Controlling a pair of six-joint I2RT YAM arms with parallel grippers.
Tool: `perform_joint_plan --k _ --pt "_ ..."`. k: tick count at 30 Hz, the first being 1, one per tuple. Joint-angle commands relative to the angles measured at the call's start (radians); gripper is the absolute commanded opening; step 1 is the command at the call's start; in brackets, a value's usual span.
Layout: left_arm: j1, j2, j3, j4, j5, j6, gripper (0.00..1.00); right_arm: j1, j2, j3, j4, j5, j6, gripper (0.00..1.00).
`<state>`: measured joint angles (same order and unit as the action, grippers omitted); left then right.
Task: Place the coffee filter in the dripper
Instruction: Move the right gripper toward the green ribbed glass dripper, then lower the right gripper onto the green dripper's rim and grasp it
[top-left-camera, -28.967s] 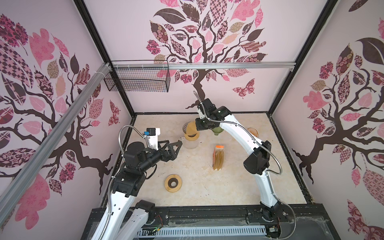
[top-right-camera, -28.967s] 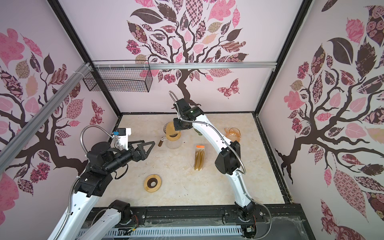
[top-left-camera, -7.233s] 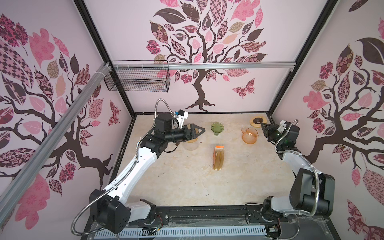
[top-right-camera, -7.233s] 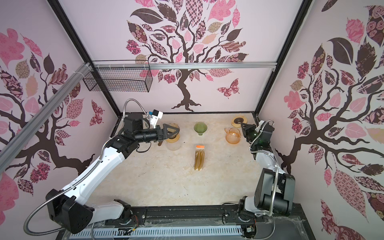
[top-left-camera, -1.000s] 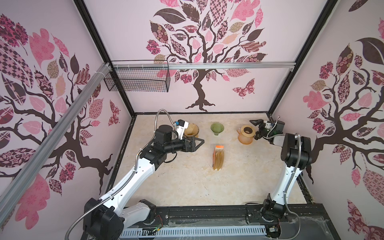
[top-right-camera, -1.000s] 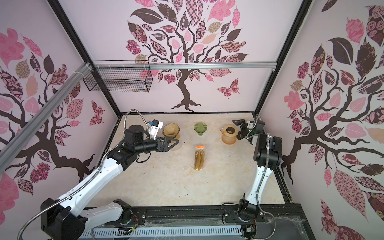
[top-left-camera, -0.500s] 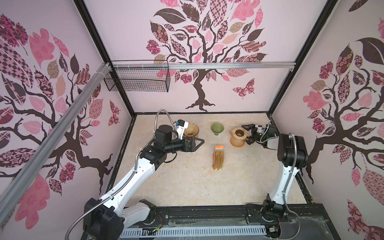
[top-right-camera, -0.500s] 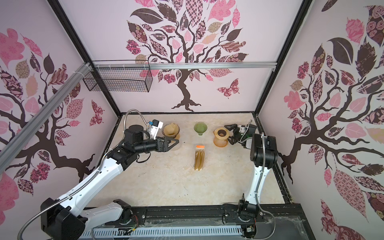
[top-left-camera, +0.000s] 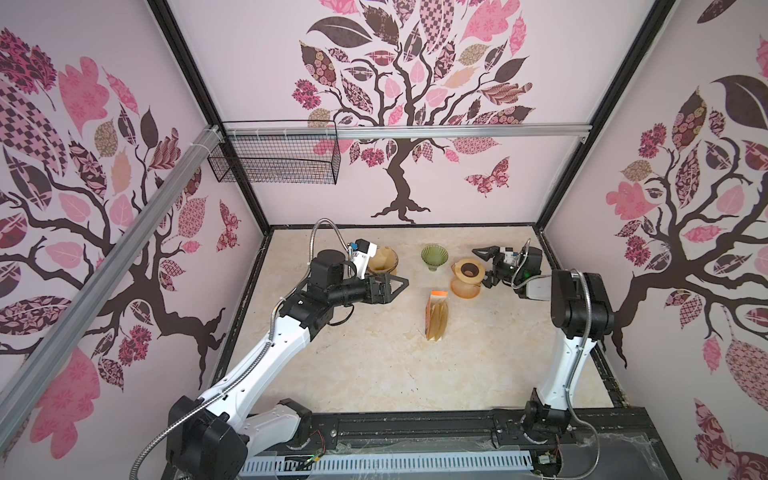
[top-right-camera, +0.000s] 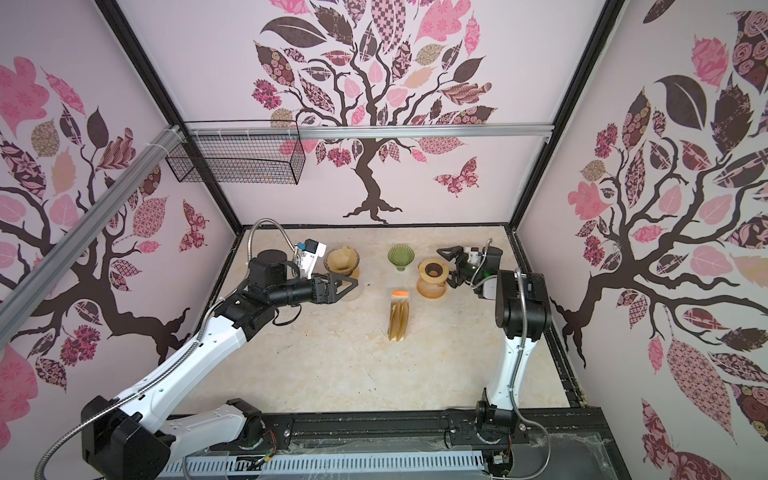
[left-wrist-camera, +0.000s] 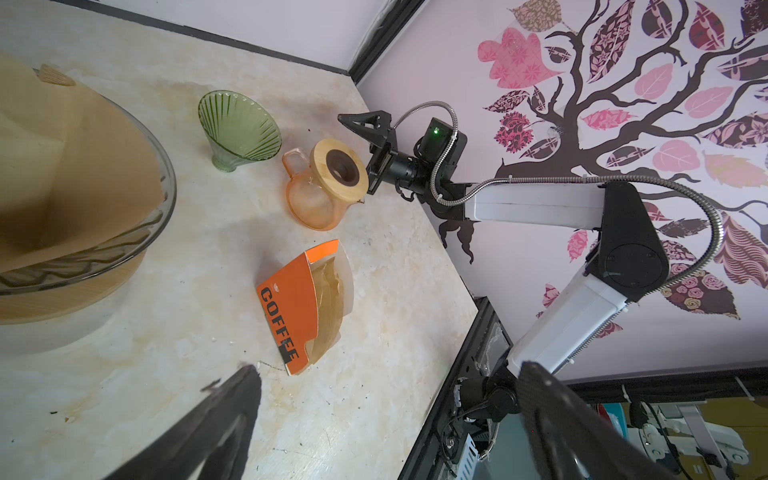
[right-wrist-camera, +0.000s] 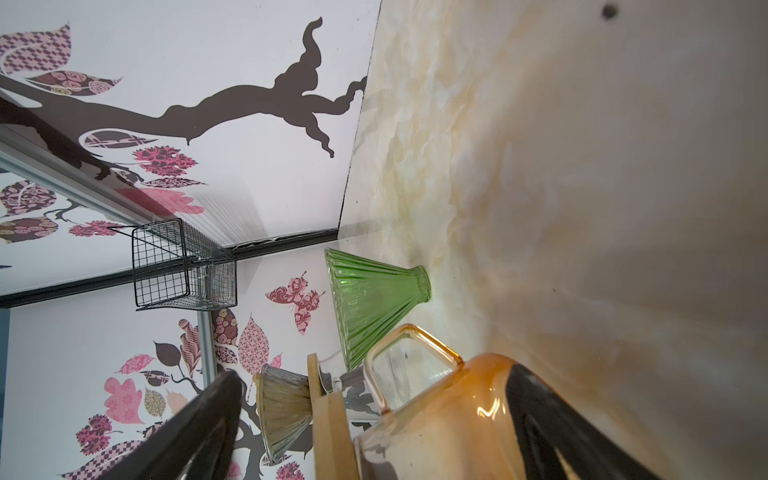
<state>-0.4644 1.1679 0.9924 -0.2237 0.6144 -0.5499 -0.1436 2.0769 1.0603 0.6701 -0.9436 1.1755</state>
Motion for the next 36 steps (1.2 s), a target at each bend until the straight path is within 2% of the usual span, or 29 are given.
perform_joint_plan --k 1,12,17,21,27,36 --pt "-0.003 -0.001 -0.005 0.024 0.002 0.006 0.98 0.001 -0.067 0.019 -0.028 -0.007 -0.016 1.0" --pt "-0.002 -0.021 0.004 -0.055 -0.046 0.045 0.98 0.008 -0.23 0.179 -0.534 0.233 -0.346 1.0" --pt "-0.001 -0.04 0.038 -0.174 -0.097 0.113 0.98 0.074 -0.228 0.354 -0.831 0.349 -0.528 1.0" --pt "-0.001 -0.091 0.047 -0.237 -0.149 0.161 0.98 0.144 -0.194 0.5 -1.0 0.429 -0.649 0.99" --pt "-0.001 -0.151 -0.003 -0.266 -0.176 0.179 0.98 0.242 -0.083 0.71 -1.175 0.497 -0.759 0.89" --pt "-0.002 -0.168 -0.045 -0.233 -0.164 0.156 0.98 0.327 0.089 0.937 -1.326 0.615 -0.831 0.79"
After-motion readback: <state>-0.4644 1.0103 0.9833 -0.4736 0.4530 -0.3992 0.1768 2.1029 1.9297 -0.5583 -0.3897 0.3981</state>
